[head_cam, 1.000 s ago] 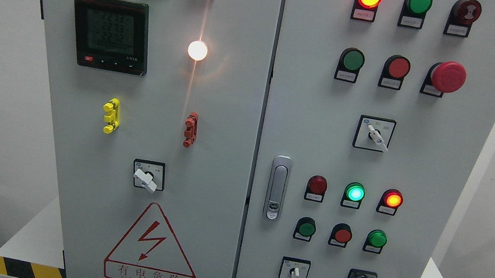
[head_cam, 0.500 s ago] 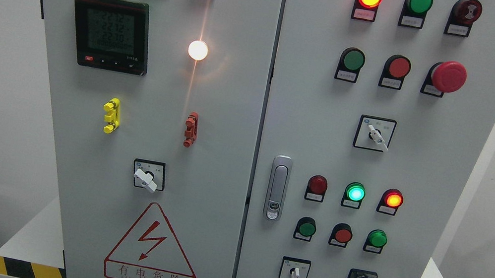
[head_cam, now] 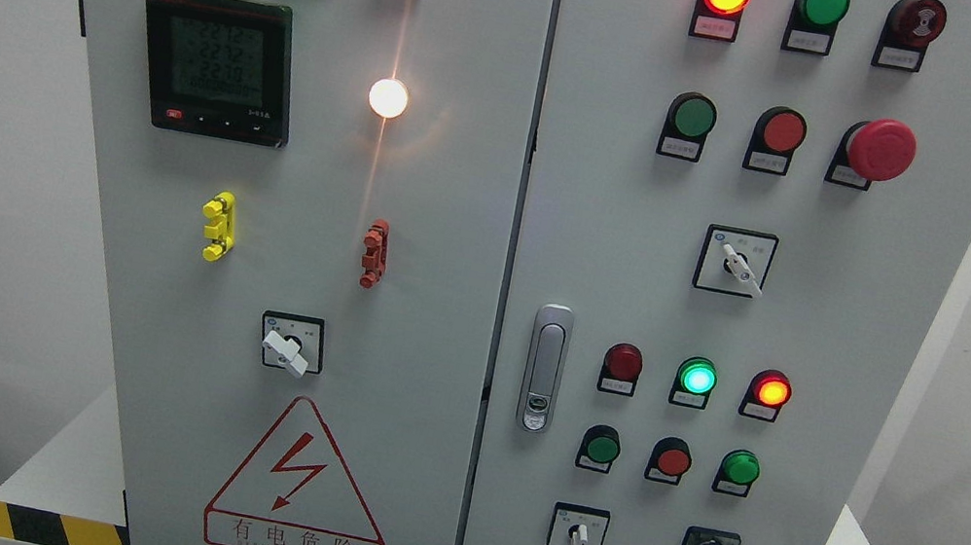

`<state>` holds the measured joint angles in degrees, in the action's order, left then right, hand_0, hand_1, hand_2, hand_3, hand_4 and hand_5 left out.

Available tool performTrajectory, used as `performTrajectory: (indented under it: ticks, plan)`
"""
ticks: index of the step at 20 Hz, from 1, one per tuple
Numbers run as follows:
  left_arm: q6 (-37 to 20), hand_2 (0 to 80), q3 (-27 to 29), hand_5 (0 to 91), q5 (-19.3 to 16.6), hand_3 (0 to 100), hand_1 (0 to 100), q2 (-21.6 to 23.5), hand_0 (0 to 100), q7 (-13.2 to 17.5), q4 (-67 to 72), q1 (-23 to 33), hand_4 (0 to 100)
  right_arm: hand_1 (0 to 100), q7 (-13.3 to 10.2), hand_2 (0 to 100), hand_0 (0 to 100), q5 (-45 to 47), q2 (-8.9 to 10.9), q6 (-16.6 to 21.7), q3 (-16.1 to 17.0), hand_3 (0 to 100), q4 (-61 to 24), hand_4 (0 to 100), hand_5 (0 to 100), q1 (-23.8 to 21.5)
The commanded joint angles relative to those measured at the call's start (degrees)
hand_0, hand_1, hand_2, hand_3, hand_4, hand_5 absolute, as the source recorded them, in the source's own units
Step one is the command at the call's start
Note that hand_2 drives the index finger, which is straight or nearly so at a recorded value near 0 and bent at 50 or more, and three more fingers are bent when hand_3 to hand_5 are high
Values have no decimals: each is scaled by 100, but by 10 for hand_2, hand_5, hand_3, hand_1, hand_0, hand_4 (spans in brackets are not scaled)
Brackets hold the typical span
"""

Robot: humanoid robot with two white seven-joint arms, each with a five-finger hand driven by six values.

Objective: Flip black knob to close circuit
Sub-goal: 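Release the knob and pull the right hand back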

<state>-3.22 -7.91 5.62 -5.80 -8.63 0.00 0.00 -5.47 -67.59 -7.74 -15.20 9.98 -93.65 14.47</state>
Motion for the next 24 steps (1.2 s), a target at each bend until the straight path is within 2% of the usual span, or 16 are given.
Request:
performTrajectory:
  ticks: [1,11,24]
  plan:
    - [-4,0,0,0,0,0,556,0,120,1,-167,123,0,235,-68,770,0,53,0,9,-110,923,-40,807,800,-40]
    - [-4,0,0,0,0,0,556,0,120,1,-167,132,0,237,-68,771,0,44,0,9,-497,925,-57,812,805,-84]
    - [-4,0,0,0,0,0,556,0,120,1,-167,123,0,234,-68,775,0,62,18,61,-1086,927,-452,814,812,-585]
